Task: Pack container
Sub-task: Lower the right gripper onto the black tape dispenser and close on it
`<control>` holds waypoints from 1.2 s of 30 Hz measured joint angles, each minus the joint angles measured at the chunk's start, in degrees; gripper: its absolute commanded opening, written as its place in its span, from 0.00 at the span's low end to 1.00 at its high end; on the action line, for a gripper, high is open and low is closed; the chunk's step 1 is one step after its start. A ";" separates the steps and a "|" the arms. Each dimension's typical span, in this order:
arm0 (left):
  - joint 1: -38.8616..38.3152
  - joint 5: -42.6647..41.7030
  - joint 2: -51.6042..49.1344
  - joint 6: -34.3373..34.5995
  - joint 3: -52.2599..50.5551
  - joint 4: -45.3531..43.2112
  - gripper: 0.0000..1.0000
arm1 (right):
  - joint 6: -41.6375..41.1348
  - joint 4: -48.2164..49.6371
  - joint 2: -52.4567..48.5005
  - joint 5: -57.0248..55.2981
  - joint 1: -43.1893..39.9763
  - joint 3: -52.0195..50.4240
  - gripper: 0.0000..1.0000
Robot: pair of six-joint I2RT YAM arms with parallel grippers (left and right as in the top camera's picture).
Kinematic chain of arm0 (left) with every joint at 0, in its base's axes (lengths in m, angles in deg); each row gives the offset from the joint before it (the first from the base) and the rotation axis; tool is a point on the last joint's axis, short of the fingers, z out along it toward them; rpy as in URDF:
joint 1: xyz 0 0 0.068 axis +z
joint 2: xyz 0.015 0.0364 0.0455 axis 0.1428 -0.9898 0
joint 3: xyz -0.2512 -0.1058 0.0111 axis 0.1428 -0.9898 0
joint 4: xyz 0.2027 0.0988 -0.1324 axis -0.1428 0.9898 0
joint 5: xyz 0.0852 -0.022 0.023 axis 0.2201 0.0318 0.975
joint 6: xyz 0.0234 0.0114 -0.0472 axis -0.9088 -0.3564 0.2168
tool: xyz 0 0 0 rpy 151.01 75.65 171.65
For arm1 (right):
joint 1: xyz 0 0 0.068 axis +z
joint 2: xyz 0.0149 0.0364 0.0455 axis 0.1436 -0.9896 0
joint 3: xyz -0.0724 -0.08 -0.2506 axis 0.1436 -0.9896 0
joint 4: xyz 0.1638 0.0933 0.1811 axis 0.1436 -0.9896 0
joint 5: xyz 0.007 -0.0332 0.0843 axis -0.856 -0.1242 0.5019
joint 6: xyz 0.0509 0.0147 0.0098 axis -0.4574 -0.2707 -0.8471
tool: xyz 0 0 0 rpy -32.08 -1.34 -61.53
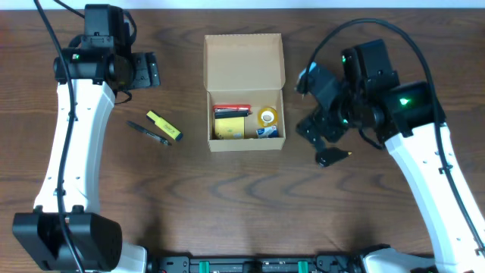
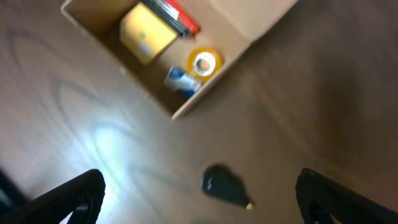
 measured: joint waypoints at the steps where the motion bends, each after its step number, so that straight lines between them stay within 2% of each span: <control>1: 0.00 -1.01 0.00 -0.48 0.00 0.09 0.95 | 0.13 0.09 0.00 -0.02 0.00 0.00 0.99; 14: 0.00 -6.62 0.00 -6.21 0.00 0.61 0.98 | -0.20 4.15 0.00 5.31 0.00 0.00 0.99; 18: 0.00 -6.84 0.00 -6.95 0.00 0.63 0.98 | -6.19 6.58 -0.83 5.44 0.00 -0.02 0.99; 23: 0.00 -6.93 0.00 -7.04 0.00 0.63 0.98 | -20.85 8.74 -8.57 1.16 -0.46 -0.48 0.99; 29: 0.00 -7.30 0.00 -7.06 0.00 0.74 0.98 | -47.39 6.95 -19.96 -4.63 -4.09 -1.42 0.99; 33: 0.00 -7.45 0.00 -7.06 0.00 0.87 0.98 | -63.78 2.21 -21.03 -7.39 -5.66 -1.57 0.99; 36: 0.00 -7.48 0.00 -7.19 0.00 1.01 0.98 | -71.67 0.50 -21.03 -9.11 -6.45 -1.66 0.99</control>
